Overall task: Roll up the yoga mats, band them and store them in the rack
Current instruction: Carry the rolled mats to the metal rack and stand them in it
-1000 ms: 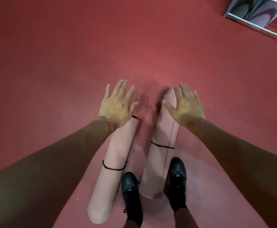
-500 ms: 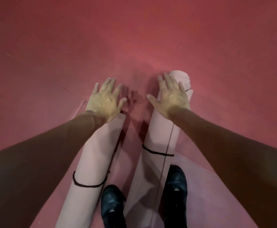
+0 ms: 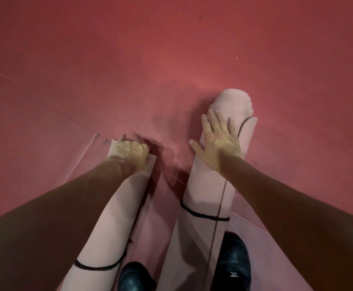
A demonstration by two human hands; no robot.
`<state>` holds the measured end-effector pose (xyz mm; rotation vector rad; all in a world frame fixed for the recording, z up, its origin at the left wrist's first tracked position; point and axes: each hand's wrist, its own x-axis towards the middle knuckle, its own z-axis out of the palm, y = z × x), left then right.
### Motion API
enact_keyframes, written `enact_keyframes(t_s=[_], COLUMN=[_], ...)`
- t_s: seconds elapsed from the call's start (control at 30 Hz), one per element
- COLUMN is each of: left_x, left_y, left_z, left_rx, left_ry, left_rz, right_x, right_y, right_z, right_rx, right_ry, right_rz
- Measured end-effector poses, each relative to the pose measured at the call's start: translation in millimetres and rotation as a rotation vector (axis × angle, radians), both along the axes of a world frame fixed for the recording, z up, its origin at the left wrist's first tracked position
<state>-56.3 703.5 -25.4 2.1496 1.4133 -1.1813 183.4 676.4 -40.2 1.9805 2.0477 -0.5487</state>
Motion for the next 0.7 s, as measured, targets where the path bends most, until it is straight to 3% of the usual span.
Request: enact_keyframes(t_s=[0.27, 0.33, 0.4, 0.47, 0.6, 0.7], left_x=[24, 31, 43, 59, 84, 93], left_y=[-16, -21, -19, -7, 34, 50], left_z=[12, 14, 11, 5, -18, -20], left_rx=[0.152, 0.301, 0.516, 0.654, 0.595, 0.479], left_ry=[-0.001, -0.205, -0.532, -0.656, -0.661, -0.498], left_rz=[-0.111, -0.120, -0.151, -0.175, -0.196, -0.255], right_x=[16, 21, 29, 43, 71, 85], right_y=[0, -1, 4, 14, 38, 50], right_z=[-1, -1, -1, -1, -6, -11], right_rx=[0.068, 0.115, 0.184, 0.177, 0.173, 0.133], right_ry=[0.022, 0.040, 0.055, 0.028, -0.081, -0.082], right_rz=[0.019, 0.023, 0.010, 0.002, 0.007, -0.019])
